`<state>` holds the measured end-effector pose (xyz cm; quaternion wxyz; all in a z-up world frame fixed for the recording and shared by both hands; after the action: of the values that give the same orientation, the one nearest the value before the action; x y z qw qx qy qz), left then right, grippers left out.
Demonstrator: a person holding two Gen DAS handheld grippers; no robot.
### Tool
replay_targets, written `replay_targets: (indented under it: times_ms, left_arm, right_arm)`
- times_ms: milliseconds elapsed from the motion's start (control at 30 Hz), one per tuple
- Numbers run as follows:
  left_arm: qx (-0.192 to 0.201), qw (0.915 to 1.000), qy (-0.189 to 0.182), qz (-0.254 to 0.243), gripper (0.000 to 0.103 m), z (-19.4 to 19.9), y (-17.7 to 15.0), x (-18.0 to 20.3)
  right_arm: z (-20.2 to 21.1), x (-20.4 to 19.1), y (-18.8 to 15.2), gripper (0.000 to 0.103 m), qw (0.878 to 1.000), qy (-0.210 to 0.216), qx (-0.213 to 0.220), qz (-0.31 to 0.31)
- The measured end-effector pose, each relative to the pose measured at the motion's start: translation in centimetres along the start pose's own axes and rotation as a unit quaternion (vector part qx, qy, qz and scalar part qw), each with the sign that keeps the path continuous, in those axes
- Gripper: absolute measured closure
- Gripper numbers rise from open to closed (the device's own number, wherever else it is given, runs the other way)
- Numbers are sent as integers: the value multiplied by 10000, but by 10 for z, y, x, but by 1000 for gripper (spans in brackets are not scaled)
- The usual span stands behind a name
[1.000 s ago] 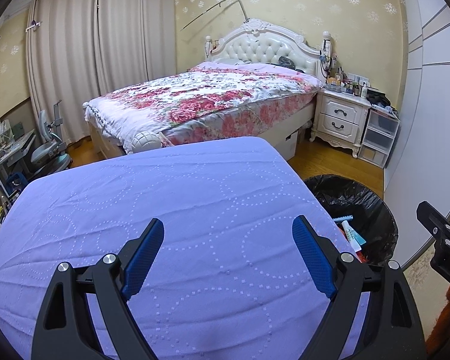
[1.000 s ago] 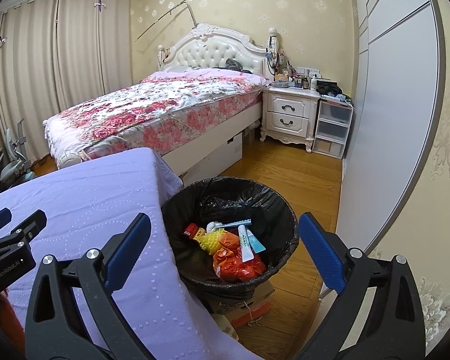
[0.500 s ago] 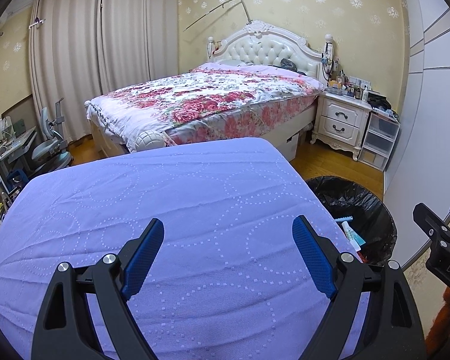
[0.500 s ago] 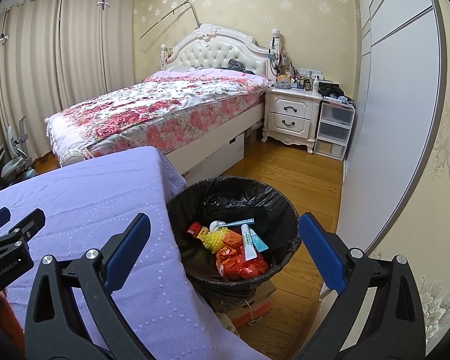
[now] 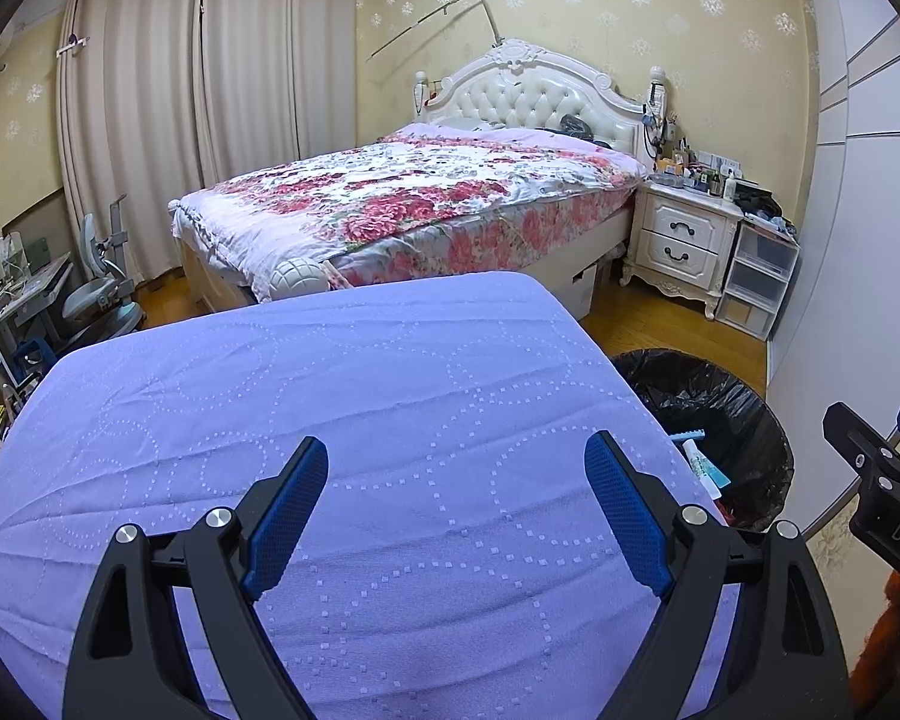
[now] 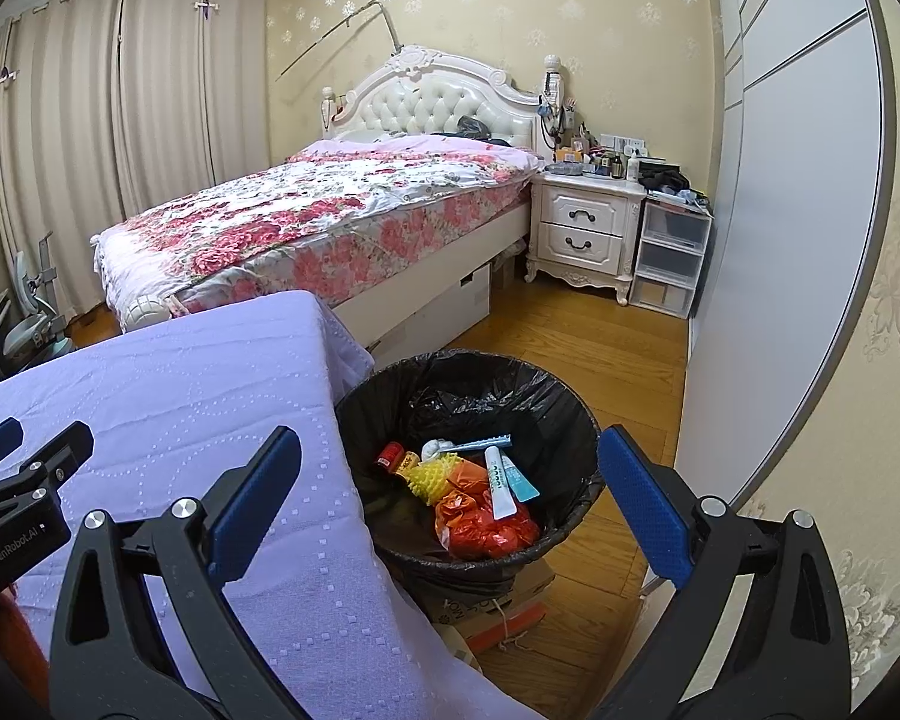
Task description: Collect trash
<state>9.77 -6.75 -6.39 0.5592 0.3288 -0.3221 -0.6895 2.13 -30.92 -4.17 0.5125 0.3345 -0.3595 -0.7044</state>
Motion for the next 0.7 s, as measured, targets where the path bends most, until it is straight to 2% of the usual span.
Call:
replay_targets:
  times_ms: [700]
  left_arm:
    - [-9, 10000, -1, -3, 18, 0, -2, 1]
  right_arm:
    - [0, 0, 0, 6, 10000, 3, -8, -3]
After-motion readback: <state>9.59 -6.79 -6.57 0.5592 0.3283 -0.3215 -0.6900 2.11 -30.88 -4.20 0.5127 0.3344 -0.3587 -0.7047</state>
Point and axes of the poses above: each gripper's, at about its wrist camera, not at the fingertips, and z roughly against the way its jaws point, x to its right, y to its top, the point moved 10 cm from there along -z, roughly the way its jaws point, and after that the axes turned 4 degrees about -z, right-handed, at the moved point
